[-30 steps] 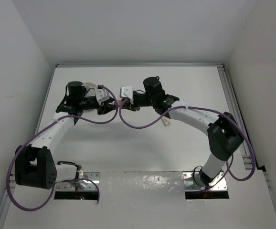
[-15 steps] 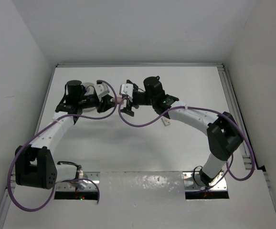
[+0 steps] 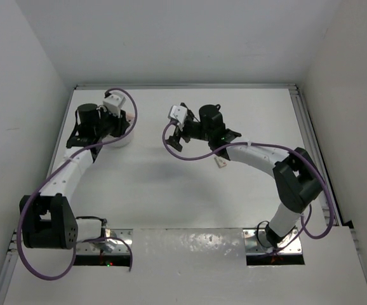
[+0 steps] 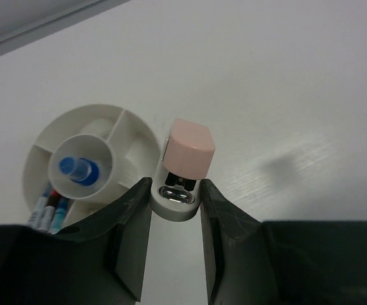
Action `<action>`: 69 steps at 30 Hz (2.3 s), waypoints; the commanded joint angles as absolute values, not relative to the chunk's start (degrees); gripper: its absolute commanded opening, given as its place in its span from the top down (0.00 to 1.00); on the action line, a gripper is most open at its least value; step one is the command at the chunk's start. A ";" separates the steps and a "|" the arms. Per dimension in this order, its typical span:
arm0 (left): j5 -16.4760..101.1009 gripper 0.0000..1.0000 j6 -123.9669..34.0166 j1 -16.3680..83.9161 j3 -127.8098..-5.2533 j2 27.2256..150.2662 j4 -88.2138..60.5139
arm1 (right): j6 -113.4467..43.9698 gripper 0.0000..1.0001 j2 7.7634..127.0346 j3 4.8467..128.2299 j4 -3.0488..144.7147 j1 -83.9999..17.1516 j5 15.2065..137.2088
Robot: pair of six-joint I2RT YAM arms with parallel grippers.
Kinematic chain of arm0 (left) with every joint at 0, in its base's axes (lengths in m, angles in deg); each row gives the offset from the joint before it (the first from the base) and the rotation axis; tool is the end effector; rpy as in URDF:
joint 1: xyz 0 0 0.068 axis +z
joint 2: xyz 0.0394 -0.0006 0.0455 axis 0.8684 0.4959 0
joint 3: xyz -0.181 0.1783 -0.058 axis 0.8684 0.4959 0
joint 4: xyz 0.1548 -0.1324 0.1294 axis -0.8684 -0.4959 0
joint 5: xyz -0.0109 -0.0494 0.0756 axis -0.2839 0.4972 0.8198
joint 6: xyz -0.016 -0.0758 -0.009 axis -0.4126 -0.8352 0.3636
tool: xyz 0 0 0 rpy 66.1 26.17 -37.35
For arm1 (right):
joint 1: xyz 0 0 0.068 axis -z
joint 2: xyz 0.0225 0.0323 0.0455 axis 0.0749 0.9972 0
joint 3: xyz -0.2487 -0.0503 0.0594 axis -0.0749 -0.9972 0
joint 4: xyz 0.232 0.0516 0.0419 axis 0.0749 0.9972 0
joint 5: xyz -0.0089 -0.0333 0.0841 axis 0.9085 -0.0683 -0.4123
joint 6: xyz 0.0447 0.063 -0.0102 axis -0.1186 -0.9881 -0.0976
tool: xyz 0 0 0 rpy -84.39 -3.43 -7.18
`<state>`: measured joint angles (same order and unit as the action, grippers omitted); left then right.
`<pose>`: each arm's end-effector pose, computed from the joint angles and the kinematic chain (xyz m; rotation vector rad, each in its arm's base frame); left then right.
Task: Sort the stationery into containers
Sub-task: Place the stapler in the storage box.
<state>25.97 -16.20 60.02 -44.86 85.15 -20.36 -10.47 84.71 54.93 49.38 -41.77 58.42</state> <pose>0.2927 -0.0291 0.2686 0.5644 1.9024 -0.2421 0.3042 0.2693 0.2542 -1.1156 1.4514 0.6474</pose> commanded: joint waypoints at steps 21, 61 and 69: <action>50.31 1.00 -17.75 55.62 -56.06 102.20 -22.28 | -14.21 0.01 75.79 43.99 50.72 -41.21 67.67; 56.99 1.00 -21.44 53.95 -58.79 105.27 -20.70 | -14.12 0.01 75.88 41.79 50.29 -40.16 66.80; 60.76 1.00 -22.23 52.54 -57.56 106.94 -19.38 | -14.30 0.01 75.62 41.62 51.34 -39.46 66.89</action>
<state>58.58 -20.58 53.42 -57.10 106.57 -21.73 -13.99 77.54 41.51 52.39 -39.98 67.18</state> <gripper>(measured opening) 0.305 0.985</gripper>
